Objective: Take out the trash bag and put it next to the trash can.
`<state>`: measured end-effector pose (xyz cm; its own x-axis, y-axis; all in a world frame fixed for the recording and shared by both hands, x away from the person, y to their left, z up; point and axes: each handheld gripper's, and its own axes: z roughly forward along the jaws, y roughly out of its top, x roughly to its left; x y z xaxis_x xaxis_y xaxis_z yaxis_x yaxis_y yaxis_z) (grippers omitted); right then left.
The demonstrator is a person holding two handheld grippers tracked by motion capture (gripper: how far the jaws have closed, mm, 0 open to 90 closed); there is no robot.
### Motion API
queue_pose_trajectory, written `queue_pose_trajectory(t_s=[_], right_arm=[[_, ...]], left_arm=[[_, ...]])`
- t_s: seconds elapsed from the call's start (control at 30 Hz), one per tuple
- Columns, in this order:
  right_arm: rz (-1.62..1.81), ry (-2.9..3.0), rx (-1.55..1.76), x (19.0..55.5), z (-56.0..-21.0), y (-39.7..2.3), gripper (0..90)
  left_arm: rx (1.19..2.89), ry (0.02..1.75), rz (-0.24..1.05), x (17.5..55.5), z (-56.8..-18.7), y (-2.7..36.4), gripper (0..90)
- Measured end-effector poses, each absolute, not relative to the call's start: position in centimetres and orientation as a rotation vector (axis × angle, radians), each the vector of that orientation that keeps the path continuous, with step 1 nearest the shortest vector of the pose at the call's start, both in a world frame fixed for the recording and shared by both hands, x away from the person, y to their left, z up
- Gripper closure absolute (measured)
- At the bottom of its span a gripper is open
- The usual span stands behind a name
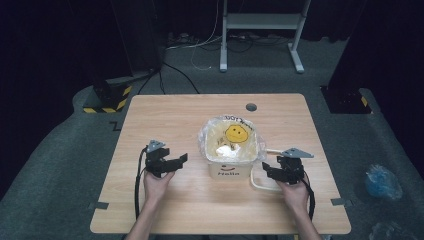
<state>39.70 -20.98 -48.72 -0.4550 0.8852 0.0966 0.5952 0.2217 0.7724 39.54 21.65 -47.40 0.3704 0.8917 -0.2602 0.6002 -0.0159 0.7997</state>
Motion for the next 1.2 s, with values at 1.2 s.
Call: queue_pose_trajectory(t_s=[1.2], right_arm=[[1.122,2.142,1.264,40.7,-45.1,-19.1,34.9]], left_arm=[[1.664,1.112,0.249,40.4,-40.3,18.1,19.7]])
